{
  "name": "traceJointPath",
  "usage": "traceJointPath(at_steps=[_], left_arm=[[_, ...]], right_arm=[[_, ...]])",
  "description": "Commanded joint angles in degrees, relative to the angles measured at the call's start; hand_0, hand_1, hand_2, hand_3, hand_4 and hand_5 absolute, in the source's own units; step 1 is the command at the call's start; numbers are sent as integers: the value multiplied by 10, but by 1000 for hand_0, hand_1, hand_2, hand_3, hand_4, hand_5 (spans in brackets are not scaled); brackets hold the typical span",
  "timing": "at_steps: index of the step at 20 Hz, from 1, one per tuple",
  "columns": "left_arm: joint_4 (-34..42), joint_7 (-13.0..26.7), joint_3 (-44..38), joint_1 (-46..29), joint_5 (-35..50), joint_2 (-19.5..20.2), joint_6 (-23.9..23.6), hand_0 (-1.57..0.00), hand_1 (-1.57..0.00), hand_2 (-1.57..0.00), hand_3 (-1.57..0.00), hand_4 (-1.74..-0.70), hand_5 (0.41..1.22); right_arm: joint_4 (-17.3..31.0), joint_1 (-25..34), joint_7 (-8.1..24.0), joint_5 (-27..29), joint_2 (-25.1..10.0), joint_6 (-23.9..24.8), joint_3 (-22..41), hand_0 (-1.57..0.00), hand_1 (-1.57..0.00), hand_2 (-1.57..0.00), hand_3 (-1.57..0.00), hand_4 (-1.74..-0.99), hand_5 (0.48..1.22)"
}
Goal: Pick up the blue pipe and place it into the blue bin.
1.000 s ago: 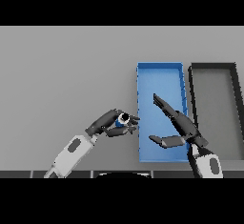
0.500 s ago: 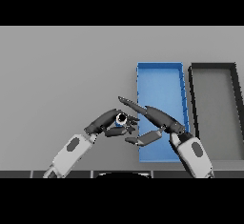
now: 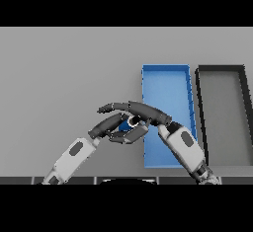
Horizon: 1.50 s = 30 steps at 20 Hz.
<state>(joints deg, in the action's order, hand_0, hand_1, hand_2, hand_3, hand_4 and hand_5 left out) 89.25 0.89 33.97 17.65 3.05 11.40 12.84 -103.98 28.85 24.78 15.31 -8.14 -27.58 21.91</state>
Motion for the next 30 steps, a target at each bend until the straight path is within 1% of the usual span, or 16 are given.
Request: traceJointPath(at_steps=[1,2,3,5,6,7,9,10,12,15,16,18,21,25,26,30], left_arm=[[3,20,5,4,-7,12,9,-991,-878,-850,-824,-1552,1221],[7,33,6,-1,-11,14,11,-818,-706,-680,-659,-1480,1221],[3,7,0,-3,-16,6,8,-776,-706,-686,-583,-1533,1221],[8,-17,-8,-12,-13,-6,-2,-1063,-1017,-969,-939,-1607,1221],[2,-30,-10,-13,-6,-14,-3,-1164,-1128,-1051,-1065,-1634,1221],[8,-33,-16,-21,9,-18,-5,-1246,-1217,-1115,-1166,-1655,1221],[5,-49,-25,-20,28,-27,1,-1363,-1344,-1254,-1312,-1686,1221],[2,-53,-27,-21,31,-28,3,-1404,-1390,-1310,-1364,-1697,1221],[12,-32,-30,-22,38,-19,10,-1464,-1455,-1372,-1438,-1713,1221],[13,-26,-31,-22,43,-23,5,-1516,-1512,-1388,-1503,-1727,1221],[14,-37,-30,-21,34,-17,4,-1435,-1354,-1221,-1333,-1648,1221],[12,-60,-16,-14,1,2,13,-925,-866,-781,-853,-1415,1221],[16,-66,-9,-5,-37,20,36,-473,-443,-399,-436,-1143,1187],[1,-48,-7,-6,-62,20,28,-193,-181,-163,-178,-968,849],[0,-36,-11,-3,-59,21,28,-154,-145,-130,-142,-942,785],[-8,-25,-14,-2,-62,20,22,-63,-59,-53,-58,-887,638]], right_arm=[[8,11,7,2,3,-6,2,-527,-534,-531,-440,-1362,508],[14,12,1,0,6,-12,7,-718,-699,-739,-635,-1430,522],[11,11,0,9,10,-15,10,-888,-873,-905,-768,-1486,550],[19,0,9,39,13,-26,13,-1134,-1124,-1145,-957,-1562,666],[15,1,23,56,15,-21,12,-1221,-1214,-1230,-1080,-1526,728],[23,-5,15,58,27,-21,15,-1291,-1285,-1298,-1178,-1495,826],[26,-2,-10,49,30,-18,11,-1392,-1388,-1396,-1320,-1452,968],[23,-3,-33,17,28,-23,21,-1428,-1425,-1431,-1370,-1441,1019],[24,-2,-63,-8,18,-26,26,-1479,-1477,-1482,-1442,-1457,1092],[25,1,-59,0,24,-20,25,-1524,-1523,-1525,-1505,-1475,1155],[22,-6,-62,7,26,-16,22,-1533,-1533,-1534,-1518,-1480,1168],[15,-11,-47,17,31,-13,18,-1547,-1546,-1548,-1537,-1487,1187],[10,-8,-37,13,34,-23,11,-1559,-1558,-1559,-1554,-1491,1204],[10,-20,-66,2,48,-40,4,-1566,-1566,-1566,-1564,-1495,1214],[11,-16,-59,-4,57,-39,9,-1567,-1567,-1567,-1565,-1496,1215],[4,-21,-55,-20,61,-46,6,-1569,-1569,-1569,-1569,-1493,1219]])
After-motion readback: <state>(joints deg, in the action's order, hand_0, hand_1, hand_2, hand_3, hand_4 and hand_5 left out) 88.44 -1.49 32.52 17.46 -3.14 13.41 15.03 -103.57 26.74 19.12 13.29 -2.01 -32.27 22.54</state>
